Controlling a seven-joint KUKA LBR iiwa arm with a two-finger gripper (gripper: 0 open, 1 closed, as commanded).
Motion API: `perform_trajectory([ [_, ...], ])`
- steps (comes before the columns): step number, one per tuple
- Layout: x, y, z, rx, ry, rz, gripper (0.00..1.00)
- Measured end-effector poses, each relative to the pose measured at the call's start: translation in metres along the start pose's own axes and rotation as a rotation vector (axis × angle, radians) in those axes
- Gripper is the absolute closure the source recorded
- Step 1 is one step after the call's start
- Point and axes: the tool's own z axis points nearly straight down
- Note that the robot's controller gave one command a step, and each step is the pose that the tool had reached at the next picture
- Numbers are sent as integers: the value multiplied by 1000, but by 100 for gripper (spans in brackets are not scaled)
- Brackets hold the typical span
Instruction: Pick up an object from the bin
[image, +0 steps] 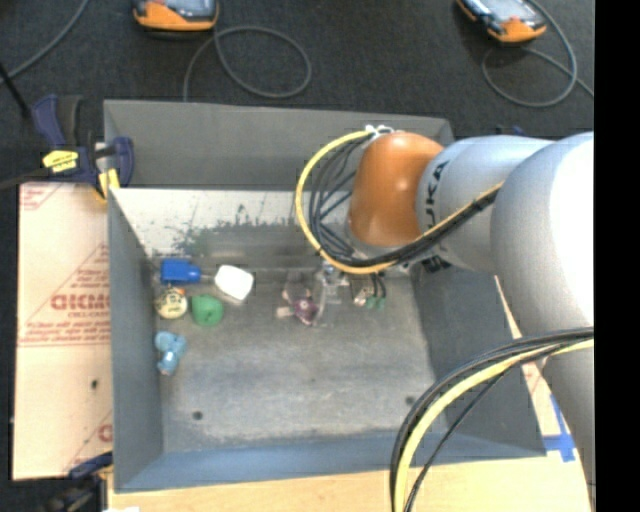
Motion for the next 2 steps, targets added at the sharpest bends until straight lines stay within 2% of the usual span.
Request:
perform_trajectory([
  [1, 0, 0, 0, 0, 0, -1, 100],
  [2, -2, -13, -153, 0, -7, 10, 100],
])
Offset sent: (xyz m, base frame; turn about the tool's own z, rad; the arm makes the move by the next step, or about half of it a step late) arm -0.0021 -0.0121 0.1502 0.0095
